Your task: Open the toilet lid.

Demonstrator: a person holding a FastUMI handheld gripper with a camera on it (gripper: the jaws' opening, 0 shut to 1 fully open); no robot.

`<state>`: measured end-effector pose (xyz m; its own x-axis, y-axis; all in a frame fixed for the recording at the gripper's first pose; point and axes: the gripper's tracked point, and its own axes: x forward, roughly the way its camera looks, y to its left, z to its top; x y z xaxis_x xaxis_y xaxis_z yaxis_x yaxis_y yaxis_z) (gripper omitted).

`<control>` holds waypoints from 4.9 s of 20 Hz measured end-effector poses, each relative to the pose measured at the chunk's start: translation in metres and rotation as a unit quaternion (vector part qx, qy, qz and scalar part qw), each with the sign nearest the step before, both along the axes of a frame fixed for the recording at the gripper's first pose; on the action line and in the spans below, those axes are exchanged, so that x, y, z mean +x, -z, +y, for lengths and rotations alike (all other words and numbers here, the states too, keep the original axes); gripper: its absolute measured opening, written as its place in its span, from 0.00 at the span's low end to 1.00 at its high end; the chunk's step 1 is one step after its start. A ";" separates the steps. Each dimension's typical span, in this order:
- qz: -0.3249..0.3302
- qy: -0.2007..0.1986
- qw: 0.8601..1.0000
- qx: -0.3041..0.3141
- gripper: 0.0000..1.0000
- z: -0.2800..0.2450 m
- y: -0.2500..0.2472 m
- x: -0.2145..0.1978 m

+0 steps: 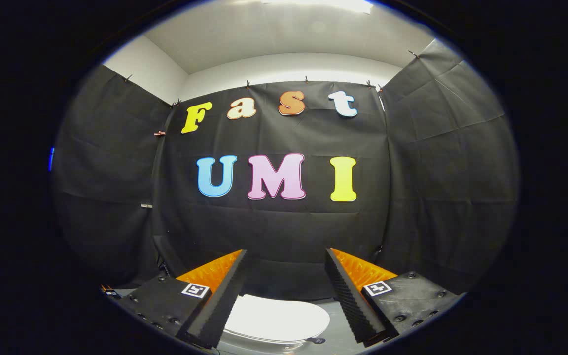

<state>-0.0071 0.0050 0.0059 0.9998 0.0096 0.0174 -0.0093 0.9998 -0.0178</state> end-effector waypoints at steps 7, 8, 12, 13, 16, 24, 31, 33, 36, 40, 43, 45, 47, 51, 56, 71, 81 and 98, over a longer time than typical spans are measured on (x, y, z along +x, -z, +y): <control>-0.001 0.002 1.000 0.005 0.98 -0.002 -0.001 -0.001; -0.002 0.002 1.000 0.006 0.98 -0.003 -0.002 -0.001; -0.008 0.007 1.000 0.013 0.98 -0.006 -0.004 -0.003; -0.010 0.009 1.000 0.012 0.98 -0.007 -0.004 -0.003; -0.007 0.015 1.000 0.010 0.98 -0.011 -0.001 -0.003; 0.008 0.036 0.999 -0.001 0.98 -0.027 0.010 0.002; 0.038 0.066 0.997 0.028 0.98 -0.058 0.034 0.011; 0.047 0.074 0.996 0.034 0.98 -0.068 0.045 0.017; 0.060 0.079 0.994 0.047 0.98 -0.080 0.063 0.024; 0.087 0.089 0.989 0.074 0.99 -0.098 0.101 0.044; 0.107 0.103 0.984 0.096 0.99 -0.114 0.135 0.057; 0.118 0.113 0.980 0.112 0.99 -0.128 0.158 0.064; 0.130 0.126 0.975 0.132 0.99 -0.142 0.182 0.067; 0.164 0.148 0.959 0.176 0.99 -0.168 0.233 0.071; 0.213 0.161 0.933 0.241 0.99 -0.186 0.308 0.078; 0.319 0.208 0.807 0.451 0.98 -0.212 0.522 0.067; 0.366 0.209 0.729 0.539 0.86 -0.187 0.586 0.064; 0.349 0.126 0.685 0.627 0.05 -0.160 0.590 0.089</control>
